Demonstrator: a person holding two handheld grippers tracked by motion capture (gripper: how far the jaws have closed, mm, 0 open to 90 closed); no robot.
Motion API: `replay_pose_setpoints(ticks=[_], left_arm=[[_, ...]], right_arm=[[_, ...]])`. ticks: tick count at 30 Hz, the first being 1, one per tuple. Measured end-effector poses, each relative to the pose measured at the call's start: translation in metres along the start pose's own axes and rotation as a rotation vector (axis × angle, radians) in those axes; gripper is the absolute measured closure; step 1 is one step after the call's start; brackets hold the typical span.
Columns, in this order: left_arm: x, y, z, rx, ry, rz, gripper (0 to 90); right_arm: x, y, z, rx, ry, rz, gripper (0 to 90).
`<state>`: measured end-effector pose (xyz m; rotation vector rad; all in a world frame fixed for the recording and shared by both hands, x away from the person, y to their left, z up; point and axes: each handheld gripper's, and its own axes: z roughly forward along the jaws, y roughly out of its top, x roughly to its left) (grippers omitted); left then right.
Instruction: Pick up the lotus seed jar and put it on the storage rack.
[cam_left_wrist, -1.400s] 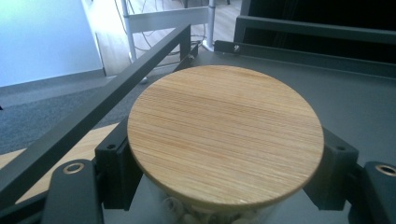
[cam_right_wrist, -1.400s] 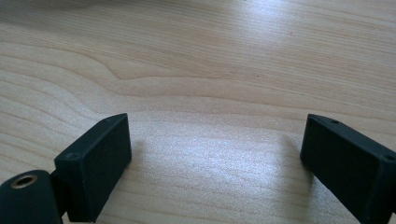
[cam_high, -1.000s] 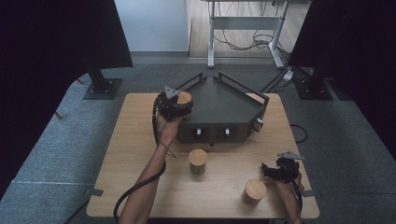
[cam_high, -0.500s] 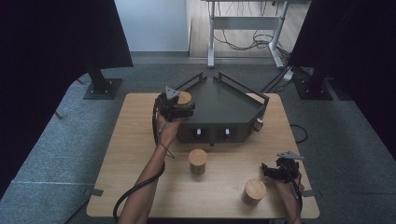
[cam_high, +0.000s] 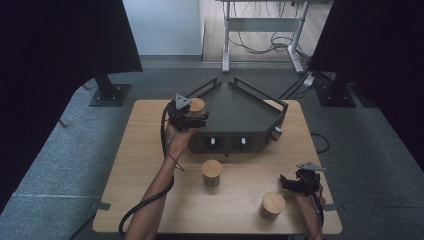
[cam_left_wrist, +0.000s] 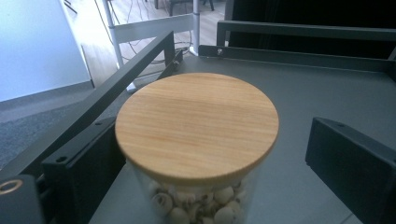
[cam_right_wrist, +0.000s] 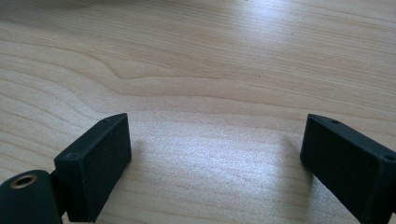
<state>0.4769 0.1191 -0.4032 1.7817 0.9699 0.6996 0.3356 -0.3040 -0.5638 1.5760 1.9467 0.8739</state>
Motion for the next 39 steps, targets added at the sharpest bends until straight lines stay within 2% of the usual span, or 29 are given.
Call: replay_pose_setpoints(ticks=[10, 15, 24, 39], left_arm=[[0.002, -0.005, -0.017, -0.013, 0.005, -0.004, 5.1], [0.003, -0.009, -0.029, -0.017, 0.008, 0.009, 4.8], [0.004, -0.018, -0.044, -0.011, 0.003, 0.031, 4.7], [-0.001, -0.025, -0.065, -0.025, -0.023, 0.037, 4.0]], right_arm=[[0.000, 0.000, 0.000, 0.000, 0.000, 0.000, 8.0], [0.000, 0.000, 0.000, 0.000, 0.000, 0.000, 8.0], [0.000, 0.000, 0.000, 0.000, 0.000, 0.000, 8.0], [0.000, 0.000, 0.000, 0.000, 0.000, 0.000, 8.0]])
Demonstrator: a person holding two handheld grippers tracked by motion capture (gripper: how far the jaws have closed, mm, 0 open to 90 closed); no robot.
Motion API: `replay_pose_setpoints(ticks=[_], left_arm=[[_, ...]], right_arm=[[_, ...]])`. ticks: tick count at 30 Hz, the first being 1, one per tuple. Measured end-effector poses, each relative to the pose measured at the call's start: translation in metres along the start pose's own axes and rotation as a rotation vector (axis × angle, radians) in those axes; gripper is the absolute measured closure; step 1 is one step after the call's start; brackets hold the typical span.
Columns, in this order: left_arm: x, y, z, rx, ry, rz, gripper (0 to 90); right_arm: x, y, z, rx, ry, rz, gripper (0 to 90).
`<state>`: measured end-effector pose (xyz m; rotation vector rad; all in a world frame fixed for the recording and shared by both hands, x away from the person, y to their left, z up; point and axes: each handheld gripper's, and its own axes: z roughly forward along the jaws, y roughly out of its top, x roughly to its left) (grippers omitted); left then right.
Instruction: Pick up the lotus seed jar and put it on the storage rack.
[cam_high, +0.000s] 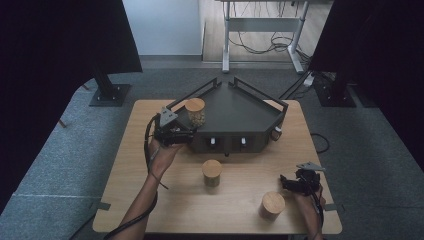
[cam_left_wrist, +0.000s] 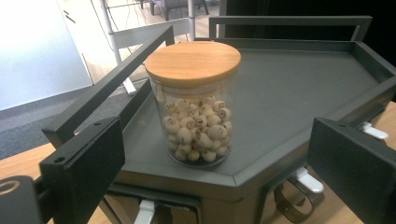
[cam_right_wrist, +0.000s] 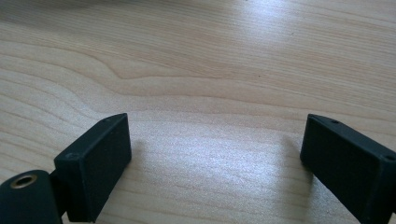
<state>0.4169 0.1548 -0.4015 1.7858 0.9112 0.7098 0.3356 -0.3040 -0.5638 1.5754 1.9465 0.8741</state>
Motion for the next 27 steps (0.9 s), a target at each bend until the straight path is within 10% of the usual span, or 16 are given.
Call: replay_pose_setpoints(ticks=[27], left_arm=[[-0.001, -0.039, -0.045, -0.005, -0.001, -0.029, 3.7]], right_arm=[[0.000, 0.000, 0.000, 0.001, 0.001, -0.002, 7.9]])
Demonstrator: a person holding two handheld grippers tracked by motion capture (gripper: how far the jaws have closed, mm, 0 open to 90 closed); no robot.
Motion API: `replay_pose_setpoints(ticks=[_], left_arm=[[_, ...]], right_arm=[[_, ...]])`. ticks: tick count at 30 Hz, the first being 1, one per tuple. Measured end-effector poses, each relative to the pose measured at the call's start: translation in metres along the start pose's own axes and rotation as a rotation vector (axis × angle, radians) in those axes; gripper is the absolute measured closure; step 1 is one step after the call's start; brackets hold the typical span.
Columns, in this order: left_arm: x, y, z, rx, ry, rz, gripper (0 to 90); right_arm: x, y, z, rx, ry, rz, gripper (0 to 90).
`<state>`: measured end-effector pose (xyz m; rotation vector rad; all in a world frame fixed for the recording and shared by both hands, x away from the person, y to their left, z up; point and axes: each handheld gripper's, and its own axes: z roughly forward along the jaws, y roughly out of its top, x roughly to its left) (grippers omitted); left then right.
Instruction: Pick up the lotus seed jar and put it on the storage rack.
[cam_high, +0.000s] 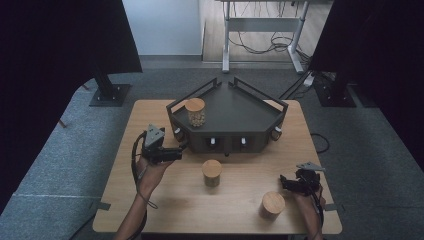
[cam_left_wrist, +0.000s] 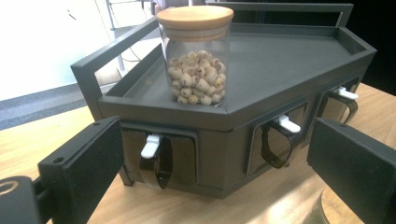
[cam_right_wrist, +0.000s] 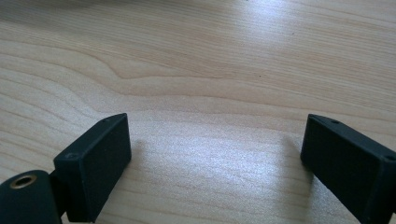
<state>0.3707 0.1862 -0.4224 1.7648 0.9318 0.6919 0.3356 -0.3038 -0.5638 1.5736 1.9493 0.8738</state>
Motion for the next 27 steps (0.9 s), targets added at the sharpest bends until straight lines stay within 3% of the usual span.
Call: replay_pose_setpoints(ticks=[27], left_arm=[[0.004, -0.038, -0.030, 0.020, 0.044, -0.035, 4.7]], right_arm=[[0.000, 0.000, 0.000, 0.000, 0.000, 0.000, 7.8]])
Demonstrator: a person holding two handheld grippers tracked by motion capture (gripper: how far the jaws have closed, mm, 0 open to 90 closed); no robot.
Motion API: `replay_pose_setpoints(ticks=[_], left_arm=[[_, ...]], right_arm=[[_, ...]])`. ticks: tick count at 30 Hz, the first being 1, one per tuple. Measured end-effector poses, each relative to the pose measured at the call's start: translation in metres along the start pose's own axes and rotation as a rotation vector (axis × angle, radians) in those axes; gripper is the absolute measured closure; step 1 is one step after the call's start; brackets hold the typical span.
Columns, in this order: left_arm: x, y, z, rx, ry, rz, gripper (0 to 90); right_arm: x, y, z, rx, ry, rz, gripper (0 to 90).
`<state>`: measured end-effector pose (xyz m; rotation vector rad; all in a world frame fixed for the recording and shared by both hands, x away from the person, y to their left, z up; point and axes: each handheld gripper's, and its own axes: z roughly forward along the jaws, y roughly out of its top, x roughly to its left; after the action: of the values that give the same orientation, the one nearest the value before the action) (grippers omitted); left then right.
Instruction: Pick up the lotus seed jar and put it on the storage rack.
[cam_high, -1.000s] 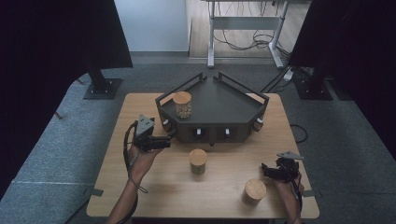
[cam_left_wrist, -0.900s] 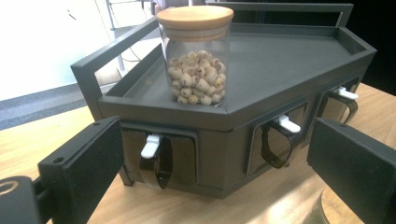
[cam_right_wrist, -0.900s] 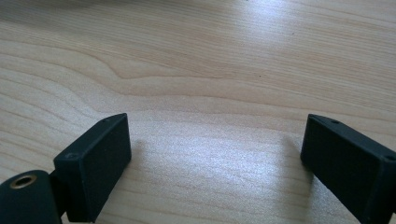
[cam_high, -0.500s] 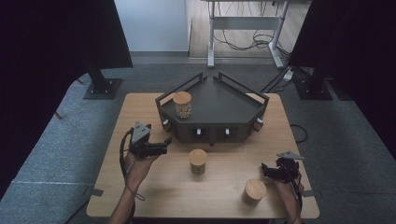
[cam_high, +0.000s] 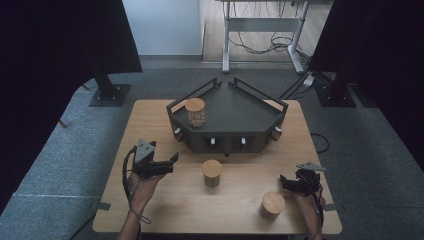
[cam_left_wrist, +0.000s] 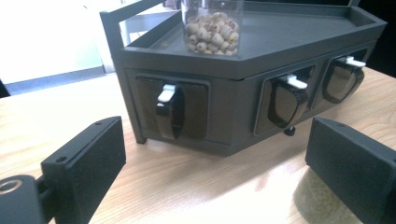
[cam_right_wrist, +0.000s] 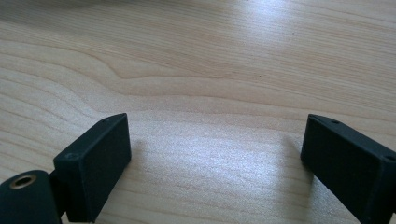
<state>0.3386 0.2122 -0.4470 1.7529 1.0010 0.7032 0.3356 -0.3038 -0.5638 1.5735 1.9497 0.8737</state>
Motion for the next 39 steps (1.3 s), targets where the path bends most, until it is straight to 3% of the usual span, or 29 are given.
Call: replay_pose_setpoints(ticks=[22, 39], left_arm=[[-0.004, -0.029, -0.002, 0.052, 0.020, 0.007, 5.1], [-0.004, -0.054, -0.003, 0.095, 0.028, -0.028, 5.2]], right_arm=[[0.000, 0.000, 0.000, -0.001, 0.000, 0.000, 7.8], [0.001, -0.001, -0.001, 0.000, 0.000, -0.002, 7.7]])
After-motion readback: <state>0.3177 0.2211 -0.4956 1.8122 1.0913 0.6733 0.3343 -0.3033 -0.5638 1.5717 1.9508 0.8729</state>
